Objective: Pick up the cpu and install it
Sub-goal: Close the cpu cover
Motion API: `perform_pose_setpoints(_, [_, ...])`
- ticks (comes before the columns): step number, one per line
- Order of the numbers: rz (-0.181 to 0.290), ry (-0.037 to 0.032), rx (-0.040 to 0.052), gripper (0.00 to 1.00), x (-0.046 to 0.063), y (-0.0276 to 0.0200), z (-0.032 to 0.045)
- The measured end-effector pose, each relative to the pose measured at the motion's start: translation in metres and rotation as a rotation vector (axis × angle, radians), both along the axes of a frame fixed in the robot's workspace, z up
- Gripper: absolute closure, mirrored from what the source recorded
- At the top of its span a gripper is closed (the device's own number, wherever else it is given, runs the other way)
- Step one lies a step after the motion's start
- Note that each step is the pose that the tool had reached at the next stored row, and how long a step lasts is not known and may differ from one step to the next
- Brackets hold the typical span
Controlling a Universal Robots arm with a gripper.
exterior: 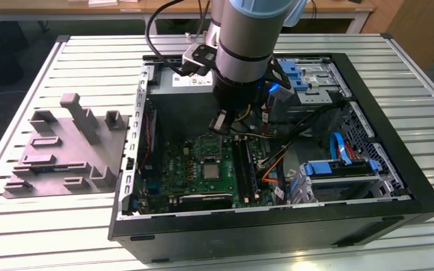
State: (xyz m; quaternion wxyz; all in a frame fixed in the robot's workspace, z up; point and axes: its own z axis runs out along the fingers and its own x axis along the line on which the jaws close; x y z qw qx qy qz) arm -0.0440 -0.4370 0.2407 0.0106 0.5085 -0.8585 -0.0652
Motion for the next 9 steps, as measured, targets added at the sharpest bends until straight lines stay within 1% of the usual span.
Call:
perform_pose_setpoints(3, [0.002, 0.0005, 0.0002, 0.89, 0.0, 0.0001, 0.002])
perform_pose_setpoints(9, [0.004, 0.0005, 0.0004, 0.89, 0.0, 0.0001, 0.0032])
